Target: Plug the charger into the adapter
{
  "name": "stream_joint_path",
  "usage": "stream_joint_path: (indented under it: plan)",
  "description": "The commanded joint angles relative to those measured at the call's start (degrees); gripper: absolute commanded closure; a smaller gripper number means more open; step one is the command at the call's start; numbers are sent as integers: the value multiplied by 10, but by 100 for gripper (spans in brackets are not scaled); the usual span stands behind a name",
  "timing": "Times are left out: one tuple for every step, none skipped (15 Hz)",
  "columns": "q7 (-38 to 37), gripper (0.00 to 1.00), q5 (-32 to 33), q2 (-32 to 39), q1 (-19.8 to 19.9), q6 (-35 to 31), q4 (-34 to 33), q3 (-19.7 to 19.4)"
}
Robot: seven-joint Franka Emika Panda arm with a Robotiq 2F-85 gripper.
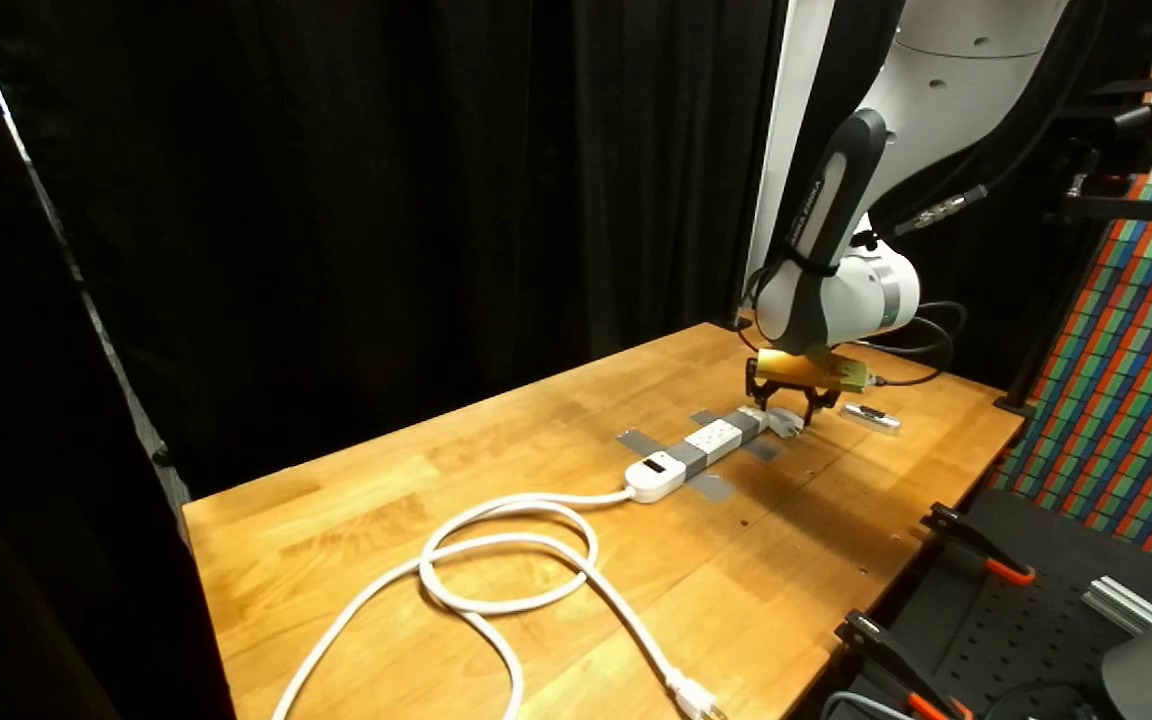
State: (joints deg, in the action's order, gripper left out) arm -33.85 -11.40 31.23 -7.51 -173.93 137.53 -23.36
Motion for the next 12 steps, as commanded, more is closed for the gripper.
stream_joint_path:
  plan:
    - [27,1,0,-12,7,15,2,7]
    - [30,0,3,-14,3,15,6,2]
    - [36,0,7,-16,-1,20,10,-2]
    - [41,0,13,-14,-10,28,13,-13]
    - [43,0,18,-13,-15,41,14,-21]
    - [36,0,26,-8,-31,53,14,-42]
    - [25,0,37,-2,-45,70,13,-62]
    - [13,0,50,2,-61,83,12,-84]
    - [5,0,64,5,-71,97,11,-100]
    - [-2,0,80,5,-79,115,11,-115]
    - [-8,0,92,4,-84,127,12,-124]
    - [-10,0,105,4,-83,139,11,-128]
